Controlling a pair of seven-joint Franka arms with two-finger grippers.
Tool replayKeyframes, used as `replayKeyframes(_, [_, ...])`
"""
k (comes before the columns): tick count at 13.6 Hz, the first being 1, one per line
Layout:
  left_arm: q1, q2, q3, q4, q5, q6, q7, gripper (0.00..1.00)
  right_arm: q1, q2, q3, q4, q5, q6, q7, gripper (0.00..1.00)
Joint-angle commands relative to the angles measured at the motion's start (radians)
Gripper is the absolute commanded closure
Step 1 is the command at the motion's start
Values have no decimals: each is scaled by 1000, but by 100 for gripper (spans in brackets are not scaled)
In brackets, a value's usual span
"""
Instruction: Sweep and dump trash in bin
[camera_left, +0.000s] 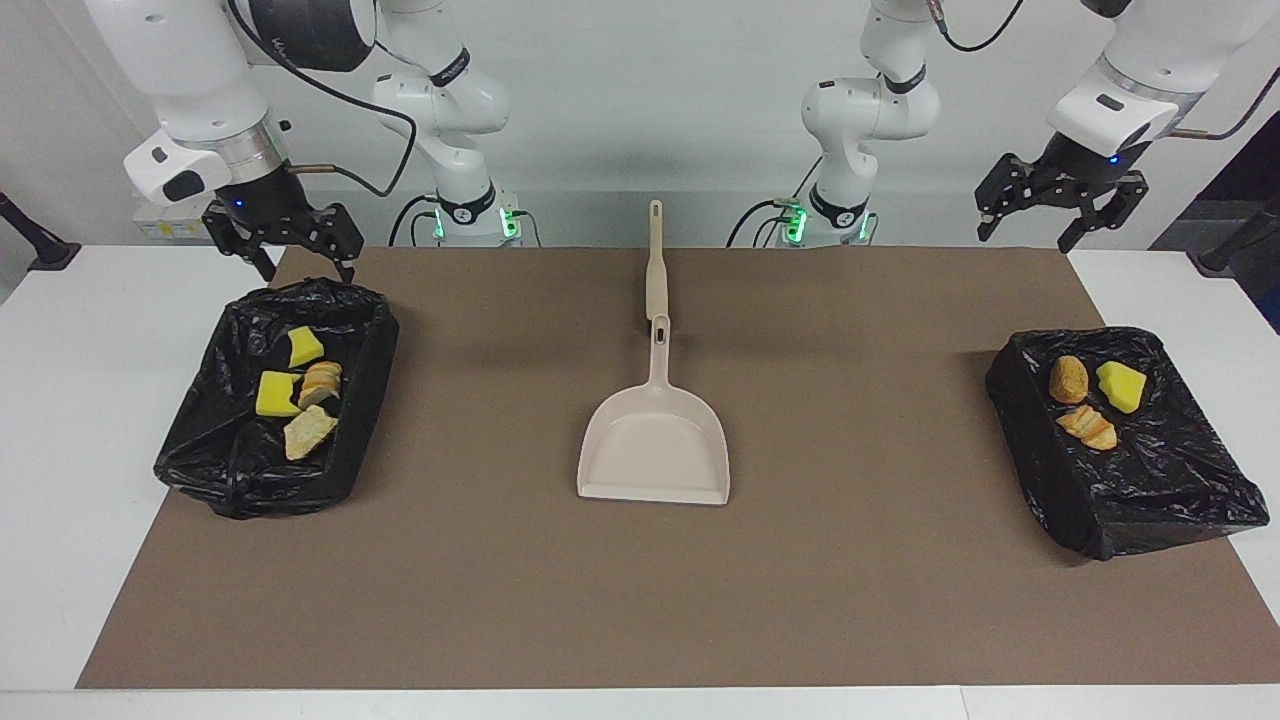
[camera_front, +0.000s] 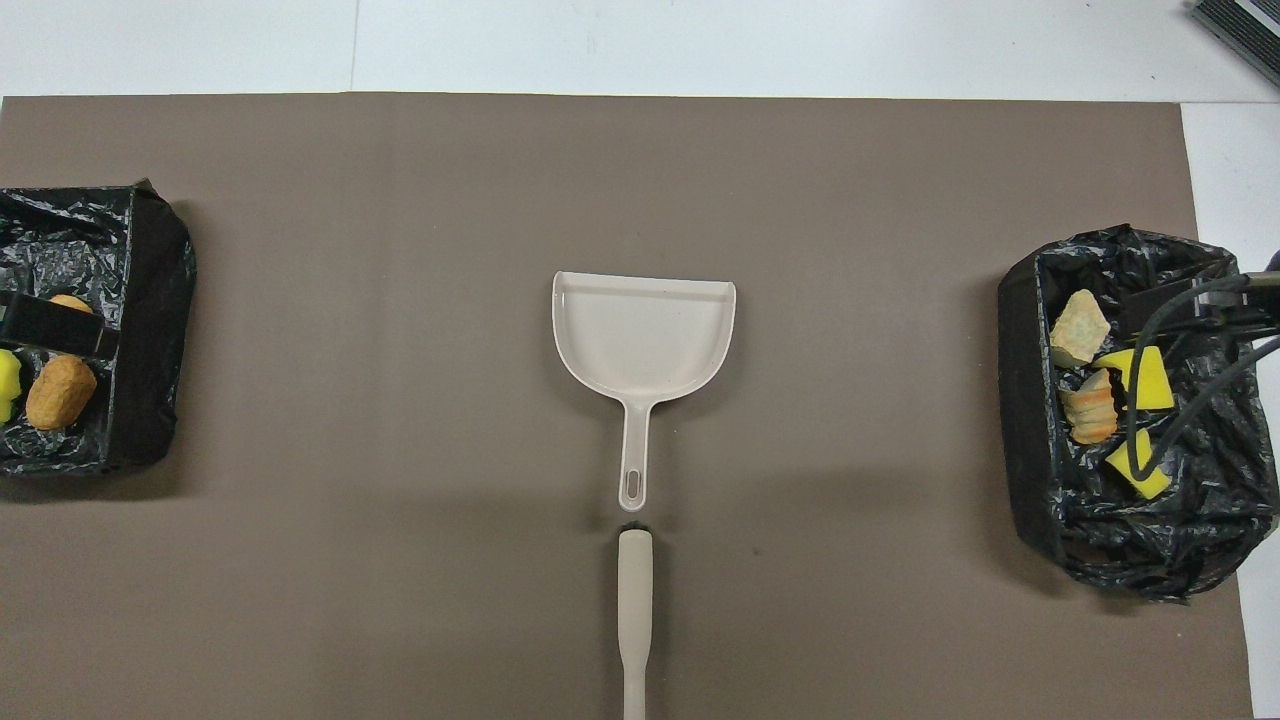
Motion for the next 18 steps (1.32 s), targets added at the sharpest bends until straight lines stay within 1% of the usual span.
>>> replayKeyframes(1, [1, -10, 3, 3, -8, -33, -11, 0, -7, -23, 4, -23, 13, -3, 9, 0])
replayKeyframes(6, [10, -24, 3, -25, 0, -23, -15, 0, -7, -23, 4, -24, 13, -3, 9, 0])
replayKeyframes(9, [7, -7, 2, -13, 4, -23, -110, 0, -7, -23, 4, -24, 13, -3, 10, 0])
replayKeyframes(18, [7, -13, 0, -14, 23, -21, -104, 0, -7, -23, 2, -24, 13, -3, 9, 0])
